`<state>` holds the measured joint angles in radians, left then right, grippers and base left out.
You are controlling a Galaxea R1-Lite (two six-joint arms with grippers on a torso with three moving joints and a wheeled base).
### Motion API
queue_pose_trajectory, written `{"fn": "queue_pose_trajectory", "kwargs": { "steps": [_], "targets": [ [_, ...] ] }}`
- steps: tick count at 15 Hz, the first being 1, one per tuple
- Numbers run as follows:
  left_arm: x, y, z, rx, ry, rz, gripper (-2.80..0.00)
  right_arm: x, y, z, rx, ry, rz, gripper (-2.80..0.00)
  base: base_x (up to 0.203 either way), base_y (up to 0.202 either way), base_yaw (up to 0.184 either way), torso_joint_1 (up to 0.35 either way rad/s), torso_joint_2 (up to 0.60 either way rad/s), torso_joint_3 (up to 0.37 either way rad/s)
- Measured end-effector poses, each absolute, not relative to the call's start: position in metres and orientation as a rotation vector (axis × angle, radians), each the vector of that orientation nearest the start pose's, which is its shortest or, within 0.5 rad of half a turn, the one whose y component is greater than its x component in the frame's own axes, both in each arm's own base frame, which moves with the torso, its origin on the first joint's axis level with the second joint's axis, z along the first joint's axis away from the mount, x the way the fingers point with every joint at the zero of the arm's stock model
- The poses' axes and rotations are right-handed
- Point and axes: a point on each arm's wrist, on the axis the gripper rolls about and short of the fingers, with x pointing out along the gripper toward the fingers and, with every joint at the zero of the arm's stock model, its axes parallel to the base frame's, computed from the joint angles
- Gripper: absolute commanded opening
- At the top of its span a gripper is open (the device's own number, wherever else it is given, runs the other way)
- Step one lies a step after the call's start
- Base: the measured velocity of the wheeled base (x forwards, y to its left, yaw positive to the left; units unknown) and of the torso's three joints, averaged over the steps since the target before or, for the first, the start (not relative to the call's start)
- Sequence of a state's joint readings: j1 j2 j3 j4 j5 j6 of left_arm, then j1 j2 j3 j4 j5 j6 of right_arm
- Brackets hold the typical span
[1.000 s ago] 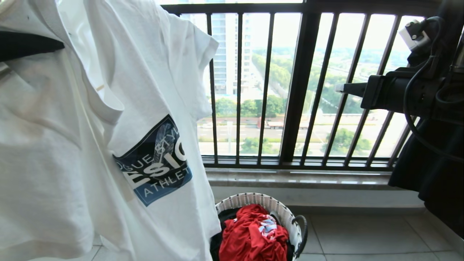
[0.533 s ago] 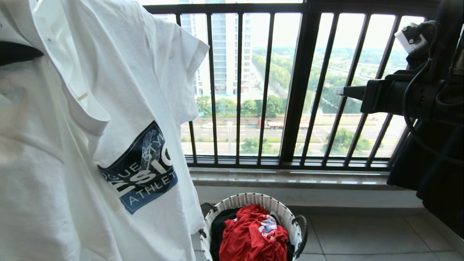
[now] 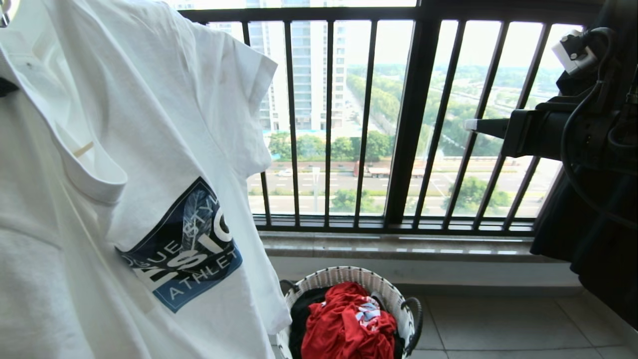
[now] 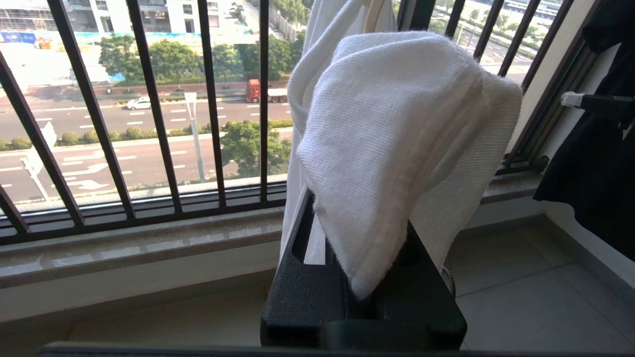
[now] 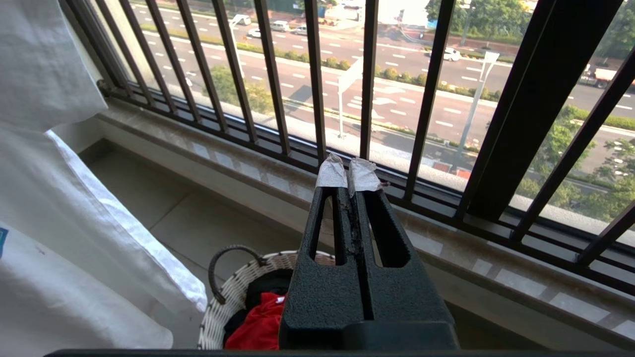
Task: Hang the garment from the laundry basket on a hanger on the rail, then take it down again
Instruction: Hang the clothes rack on the clothesline
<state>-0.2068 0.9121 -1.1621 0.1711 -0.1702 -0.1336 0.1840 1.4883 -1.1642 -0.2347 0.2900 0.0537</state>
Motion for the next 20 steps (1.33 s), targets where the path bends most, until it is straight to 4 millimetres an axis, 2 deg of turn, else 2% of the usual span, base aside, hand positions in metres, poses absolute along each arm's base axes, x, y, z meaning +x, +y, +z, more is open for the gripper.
{"fn": "queue_pose_trajectory", "kwargs": {
  "steps": [2, 7, 14, 16, 20],
  "targets": [
    [0.059, -0.016, 0.361, -0.144, -0.070, -0.366, -2.80, 0.258, 0.055, 0.306, 0.058, 0.104, 0.472, -2.80, 0.000, 0.000, 0.000, 0.045, -0.17, -0.323],
    [0.043, -0.012, 0.357, -0.145, -0.097, -0.363, -2.80, 0.253, 0.052, 0.311, 0.057, 0.081, 0.467, -2.80, 0.000, 0.000, 0.000, 0.097, -0.51, -0.340],
    [0.030, -0.010, 0.343, -0.138, -0.065, -0.379, -2.80, 0.246, 0.050, 0.314, 0.055, 0.068, 0.464, -2.80, 0.000, 0.000, 0.000, 0.162, -0.47, -0.315],
    [0.027, -0.010, 0.339, -0.132, -0.006, -0.410, -2.80, 0.245, 0.050, 0.315, 0.054, 0.065, 0.464, -2.80, 0.000, 0.000, 0.000, 0.188, -0.49, -0.304],
    [0.023, -0.012, 0.341, -0.092, 0.004, -0.505, -2.80, 0.242, 0.049, 0.316, 0.051, 0.064, 0.464, -2.80, 0.000, 0.000, 0.000, 0.200, -0.50, -0.301]
  ]
}}
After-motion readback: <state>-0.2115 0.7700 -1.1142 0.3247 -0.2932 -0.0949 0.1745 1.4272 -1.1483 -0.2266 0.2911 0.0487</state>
